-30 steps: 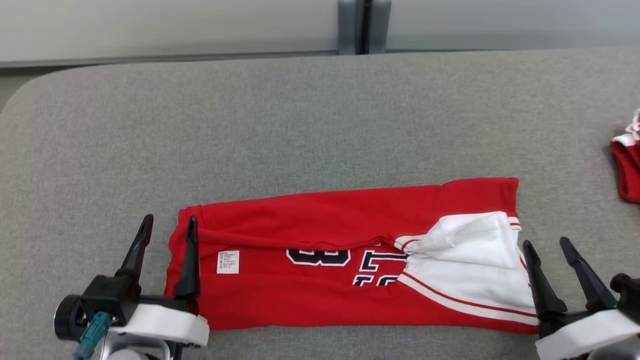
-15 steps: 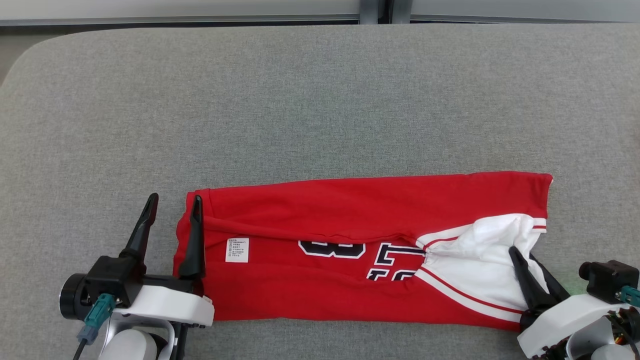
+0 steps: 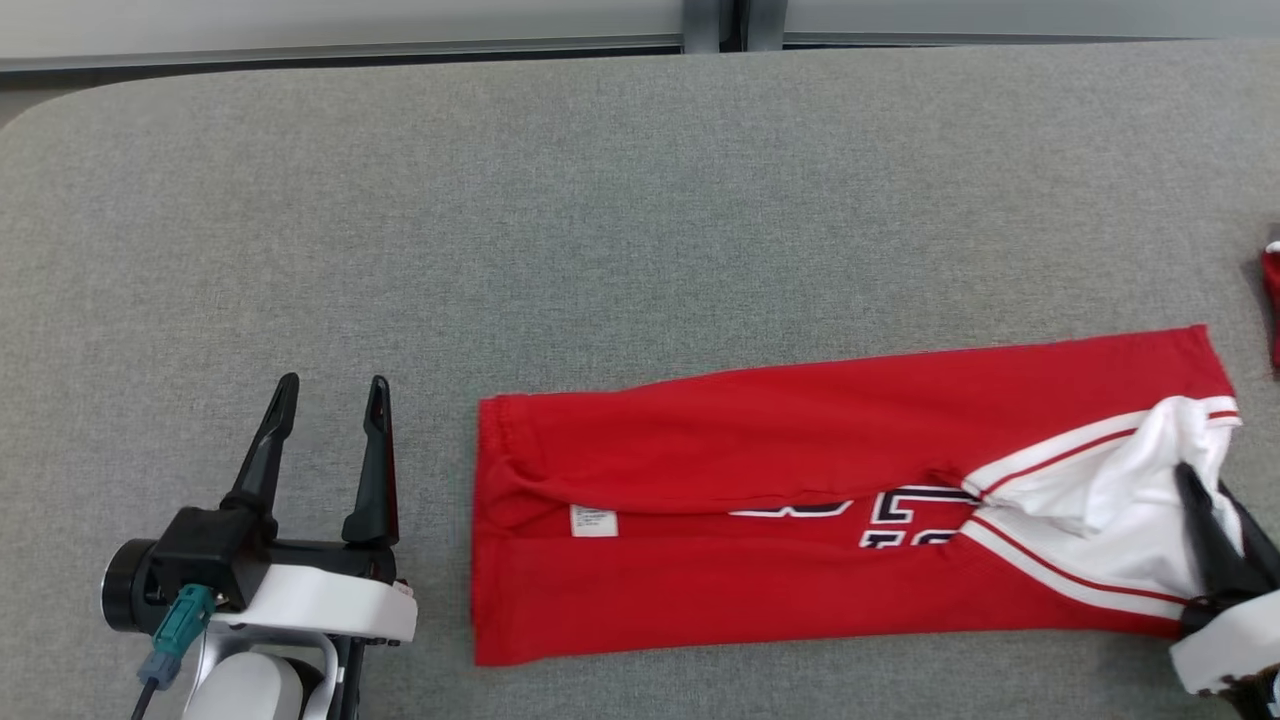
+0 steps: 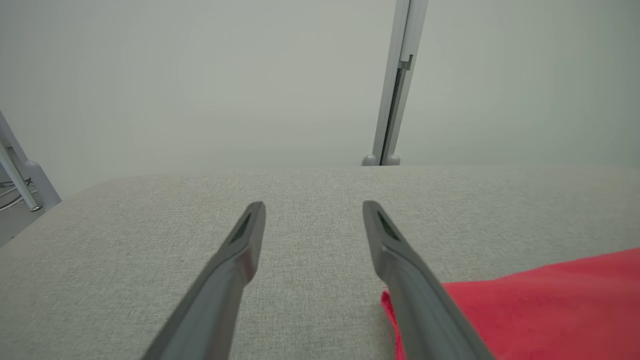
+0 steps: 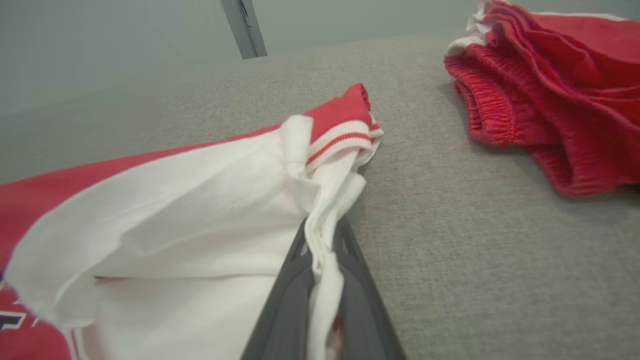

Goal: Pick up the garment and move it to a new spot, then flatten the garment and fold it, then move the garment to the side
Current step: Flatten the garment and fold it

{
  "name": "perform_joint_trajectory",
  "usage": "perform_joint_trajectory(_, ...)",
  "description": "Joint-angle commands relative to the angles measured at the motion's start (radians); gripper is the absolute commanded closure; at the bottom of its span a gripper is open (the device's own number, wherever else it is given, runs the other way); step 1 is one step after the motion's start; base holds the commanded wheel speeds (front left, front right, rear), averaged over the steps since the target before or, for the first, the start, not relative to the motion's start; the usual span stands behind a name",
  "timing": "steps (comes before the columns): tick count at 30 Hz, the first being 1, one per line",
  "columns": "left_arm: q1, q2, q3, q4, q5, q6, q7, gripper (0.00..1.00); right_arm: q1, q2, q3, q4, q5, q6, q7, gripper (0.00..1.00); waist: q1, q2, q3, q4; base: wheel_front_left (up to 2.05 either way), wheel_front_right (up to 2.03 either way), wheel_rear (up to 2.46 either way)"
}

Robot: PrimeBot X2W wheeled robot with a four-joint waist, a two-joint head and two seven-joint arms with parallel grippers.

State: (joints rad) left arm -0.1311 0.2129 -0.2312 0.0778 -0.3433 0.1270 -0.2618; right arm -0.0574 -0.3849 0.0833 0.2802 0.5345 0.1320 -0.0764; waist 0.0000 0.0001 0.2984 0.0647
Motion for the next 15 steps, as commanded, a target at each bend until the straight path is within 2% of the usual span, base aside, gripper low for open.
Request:
perform_joint_trajectory(1, 0.000, 0.002, 0.006, -0.002, 0.006, -0.004, -0.003, 0.00, 0.018, -0.017, -0.026, -0.002, -0.008, -0.002, -0.006, 1.00, 0.0000, -0.0001, -0.003, -0.004, 0.00, 0.00, 0.00)
perform_joint_trajectory(5, 0.003, -0.005, 0.012, 0.002, 0.011, -0.009, -0.004, 0.00, 0.024, -0.040, -0.069, -0.038, -0.022, -0.002, 0.001, 1.00, 0.0000, -0.0001, -0.012, -0.013, 0.00, 0.00, 0.00)
perform_joint_trajectory(9, 0.012, -0.008, 0.021, 0.001, 0.014, -0.009, -0.004, 0.00, 0.010, -0.053, -0.066, -0.148, -0.081, -0.002, 0.020, 1.00, 0.0000, -0.0001, -0.024, -0.029, 0.00, 0.00, 0.00)
perform_joint_trajectory(15, 0.012, -0.012, 0.023, -0.001, 0.020, -0.015, -0.003, 0.00, -0.031, -0.032, 0.028, -0.367, -0.179, -0.002, 0.133, 1.00, 0.0000, -0.0001, -0.041, -0.043, 0.00, 0.00, 0.00)
